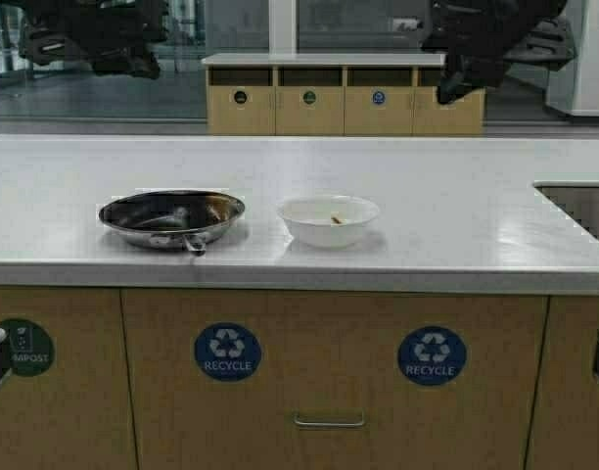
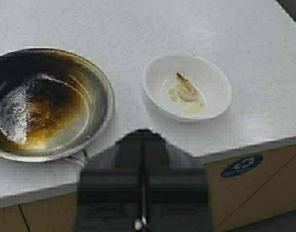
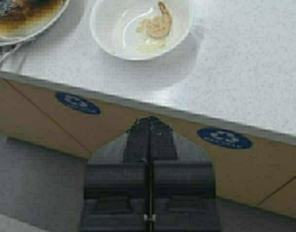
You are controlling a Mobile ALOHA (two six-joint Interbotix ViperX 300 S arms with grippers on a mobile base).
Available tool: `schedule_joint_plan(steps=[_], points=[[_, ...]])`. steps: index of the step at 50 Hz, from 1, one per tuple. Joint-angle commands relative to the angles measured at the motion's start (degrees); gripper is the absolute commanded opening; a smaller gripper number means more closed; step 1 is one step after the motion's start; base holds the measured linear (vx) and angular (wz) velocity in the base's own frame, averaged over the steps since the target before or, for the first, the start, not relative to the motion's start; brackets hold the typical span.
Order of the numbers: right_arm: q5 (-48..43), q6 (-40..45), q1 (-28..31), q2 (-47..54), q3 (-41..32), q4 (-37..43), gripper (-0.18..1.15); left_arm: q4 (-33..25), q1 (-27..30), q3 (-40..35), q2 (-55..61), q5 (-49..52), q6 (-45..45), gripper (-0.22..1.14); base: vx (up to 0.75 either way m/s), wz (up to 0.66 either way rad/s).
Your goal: Add oil to the pan and cook the shrimp and serve it
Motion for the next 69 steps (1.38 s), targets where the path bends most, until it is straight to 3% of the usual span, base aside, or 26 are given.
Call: schedule_joint_plan(steps=[1,69], points=[[-0.2,-0.1,0.1,-1.2,-0.8,-0.1,0.05,0.1,0.0,-0.4,-0.5,-0.3,-0.1,0.04,0.00,0.00],[-0.2,-0.1,0.1,-2.0,-0.7,-0.1,0.05,0.1,0.0,-0.7,0.1,-0.3,-1.8,0.04,0.00,0.00]])
